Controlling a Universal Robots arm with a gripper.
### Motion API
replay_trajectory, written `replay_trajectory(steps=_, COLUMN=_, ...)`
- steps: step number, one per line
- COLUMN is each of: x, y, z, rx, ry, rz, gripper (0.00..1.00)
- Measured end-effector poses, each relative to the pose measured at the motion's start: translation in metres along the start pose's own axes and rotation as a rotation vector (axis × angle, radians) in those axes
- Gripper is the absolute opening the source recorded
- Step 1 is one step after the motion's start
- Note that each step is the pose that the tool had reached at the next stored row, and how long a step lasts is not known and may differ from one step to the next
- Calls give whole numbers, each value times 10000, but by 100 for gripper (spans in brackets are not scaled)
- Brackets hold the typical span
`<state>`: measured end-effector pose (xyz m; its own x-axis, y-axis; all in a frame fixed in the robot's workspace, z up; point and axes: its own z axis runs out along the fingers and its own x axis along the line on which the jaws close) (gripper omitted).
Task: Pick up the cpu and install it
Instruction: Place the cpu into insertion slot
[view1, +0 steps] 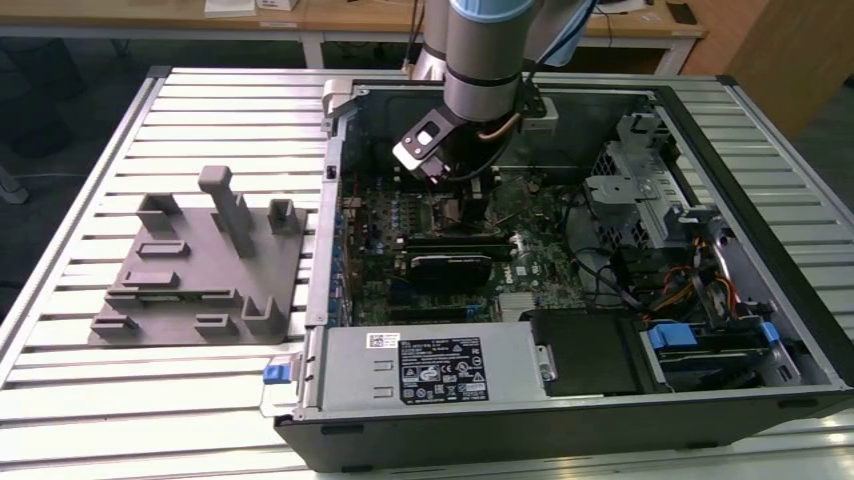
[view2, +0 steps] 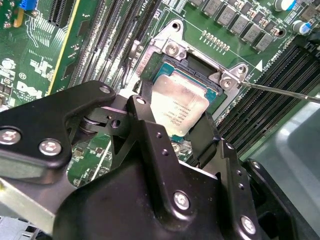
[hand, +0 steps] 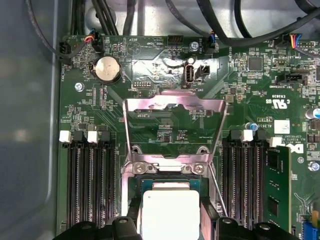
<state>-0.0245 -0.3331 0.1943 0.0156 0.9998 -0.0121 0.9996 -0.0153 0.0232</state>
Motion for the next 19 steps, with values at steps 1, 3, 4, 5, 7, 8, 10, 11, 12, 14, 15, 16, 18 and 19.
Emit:
replay_trajectory(steps=1, x=2, y=0, z=2, rx=0, ry=-5, rz=-29, gripper=54)
replay_trajectory(steps=3, x=3, y=-1, z=7, rx=0, ry=-23, rz=-70, gripper=54)
replay_trajectory(steps=4, x=5, y=-2, z=11, rx=-1, ry=-31, rz=-78, gripper=54)
replay_trajectory(steps=5, x=7, y=-3, z=14, rx=0, ry=-43, rz=-85, gripper=54)
replay_trajectory(steps=7, x=9, y=-5, z=18, rx=1, ry=-66, rz=-90, gripper=54)
replay_trajectory(steps=8, x=10, y=-5, z=20, rx=0, ry=-70, rz=-91, gripper=54)
replay_trajectory(steps=10, x=12, y=-5, z=22, rx=1, ry=-74, rz=-91, gripper=54)
replay_trajectory(steps=11, x=12, y=-6, z=23, rx=0, ry=-72, rz=-90, gripper=54)
replay_trajectory(steps=12, x=14, y=-5, z=24, rx=-1, ry=-70, rz=-90, gripper=54)
replay_trajectory(steps=14, x=19, y=-6, z=25, rx=-1, ry=-71, rz=-89, gripper=54)
replay_trajectory(steps=15, x=22, y=-6, z=25, rx=0, ry=-72, rz=-90, gripper=54)
replay_trajectory(steps=16, x=24, y=-6, z=25, rx=0, ry=-72, rz=-90, gripper=54)
replay_trajectory(steps=18, x=25, y=-6, z=27, rx=0, ry=-72, rz=-91, gripper=54)
replay_trajectory(steps=19, x=25, y=-6, z=28, rx=1, ry=-74, rz=-91, gripper=54)
